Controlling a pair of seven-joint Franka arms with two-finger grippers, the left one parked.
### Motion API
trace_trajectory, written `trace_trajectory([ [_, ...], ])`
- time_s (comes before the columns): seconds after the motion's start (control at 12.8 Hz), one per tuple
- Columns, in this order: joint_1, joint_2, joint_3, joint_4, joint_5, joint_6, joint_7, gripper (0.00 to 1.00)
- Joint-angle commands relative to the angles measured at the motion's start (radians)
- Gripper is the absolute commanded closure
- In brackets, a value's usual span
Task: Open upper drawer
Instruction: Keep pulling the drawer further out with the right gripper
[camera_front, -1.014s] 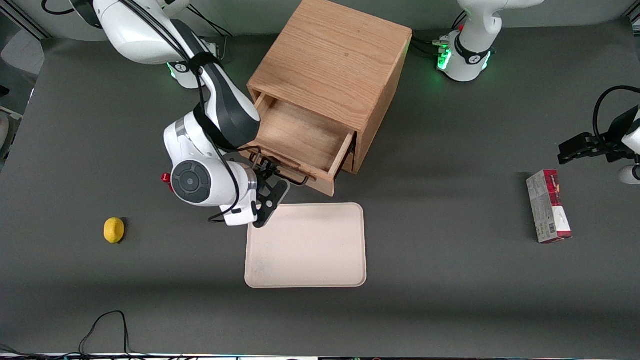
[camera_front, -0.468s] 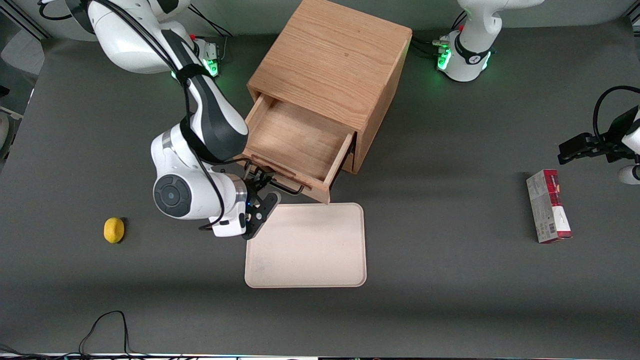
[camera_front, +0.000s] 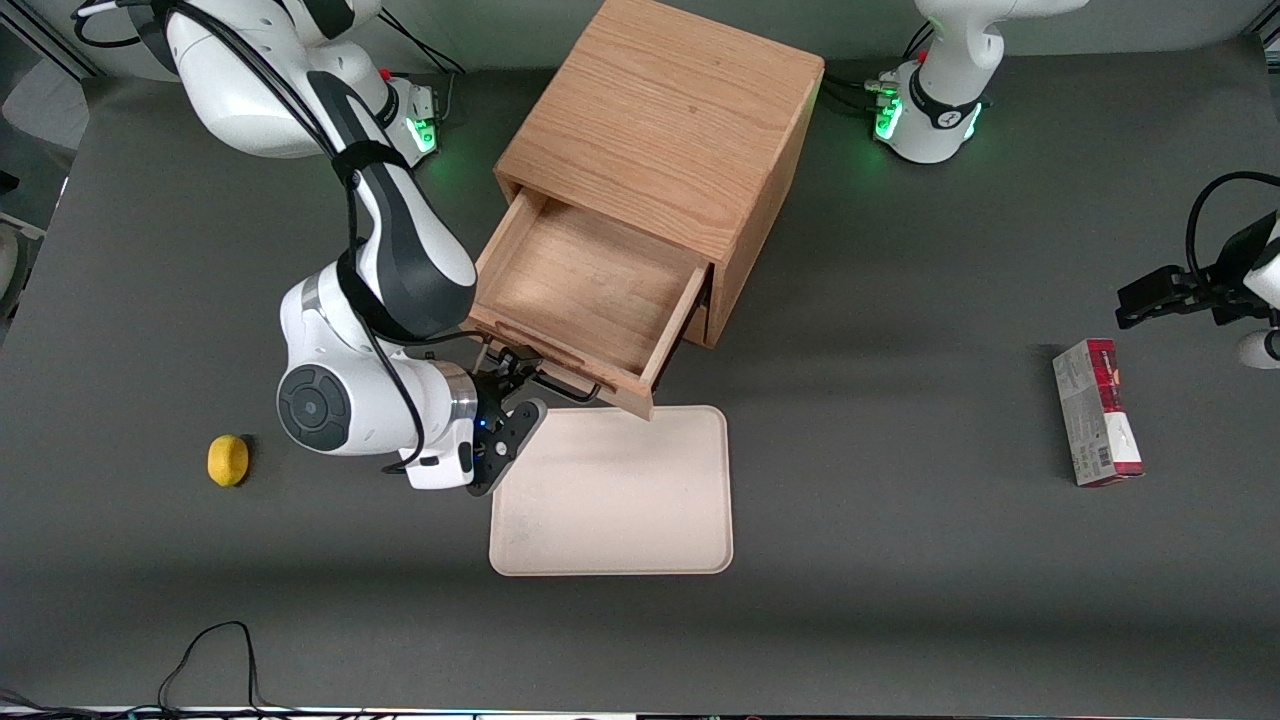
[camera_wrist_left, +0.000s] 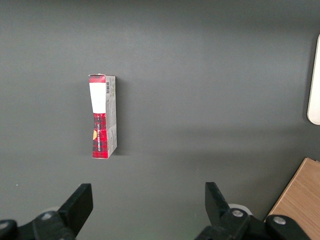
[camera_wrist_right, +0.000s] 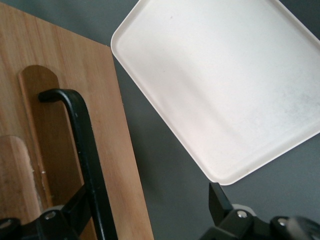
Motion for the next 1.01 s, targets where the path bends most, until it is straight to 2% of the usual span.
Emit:
trace_trajectory([
  [0.0, -0.029, 0.033, 0.007, 0.057, 0.027, -0.002, -0.033, 0.00],
  [0.94, -0.077, 0.068, 0.007, 0.105, 0.027, 0.042, -0.048, 0.00],
])
